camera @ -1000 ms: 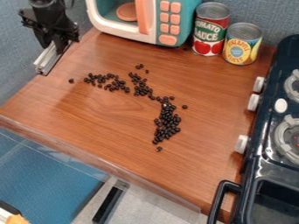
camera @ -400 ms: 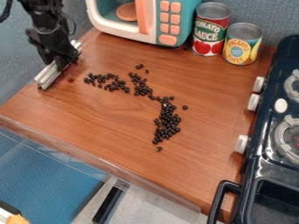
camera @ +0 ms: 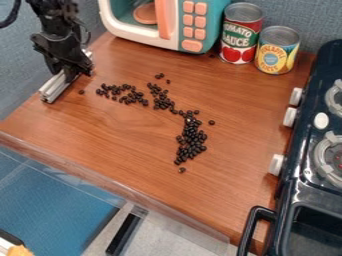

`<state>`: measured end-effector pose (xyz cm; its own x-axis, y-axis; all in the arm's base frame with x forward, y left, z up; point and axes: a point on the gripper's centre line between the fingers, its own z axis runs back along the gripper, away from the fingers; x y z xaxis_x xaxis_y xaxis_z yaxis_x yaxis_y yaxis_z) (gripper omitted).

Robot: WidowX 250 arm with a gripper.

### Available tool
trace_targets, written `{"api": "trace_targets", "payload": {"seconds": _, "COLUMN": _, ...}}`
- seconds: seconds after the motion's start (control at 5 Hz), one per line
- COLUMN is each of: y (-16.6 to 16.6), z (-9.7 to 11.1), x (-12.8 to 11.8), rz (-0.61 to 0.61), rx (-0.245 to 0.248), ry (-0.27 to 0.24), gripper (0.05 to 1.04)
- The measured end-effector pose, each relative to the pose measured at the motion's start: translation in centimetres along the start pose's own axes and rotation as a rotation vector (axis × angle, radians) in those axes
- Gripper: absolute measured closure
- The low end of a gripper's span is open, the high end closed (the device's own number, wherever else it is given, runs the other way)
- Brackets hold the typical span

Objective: Sweep into pile

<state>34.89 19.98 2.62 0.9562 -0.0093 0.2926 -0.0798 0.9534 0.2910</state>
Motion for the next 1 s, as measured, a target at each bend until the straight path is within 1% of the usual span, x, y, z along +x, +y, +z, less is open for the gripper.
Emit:
{"api": "trace_targets", "payload": {"seconds": 0.2, "y": -2.2, "z": 0.4, "x": -0.3, "rz": -0.023, "rx": -0.027, "ry": 0.017, "gripper": 0.741}}
{"api": "trace_targets", "payload": {"seconds": 0.4, "y": -5.0, "z": 1.4, "x": -0.4, "rz": -0.045, "rx": -0.057, "ry": 0.021, "gripper": 0.741}}
{"api": "trace_targets", "payload": {"seconds": 0.6, "y": -6.4, "z": 1.7, "x": -0.5, "rz": -0.048, "rx": -0.067, "ry": 0.029, "gripper": 0.741}}
{"api": "trace_targets", "payload": {"seconds": 0.8, "y": -7.2, "z": 1.9, "x": -0.1, "rz": -0.045, "rx": -0.070, "ry": 0.020, "gripper": 0.741}}
{"api": "trace_targets", "payload": {"seconds": 1.0, "y": -7.6, "z": 1.9, "x": 0.3, "rz": -0.050, "rx": -0.056, "ry": 0.015, "gripper": 0.741}}
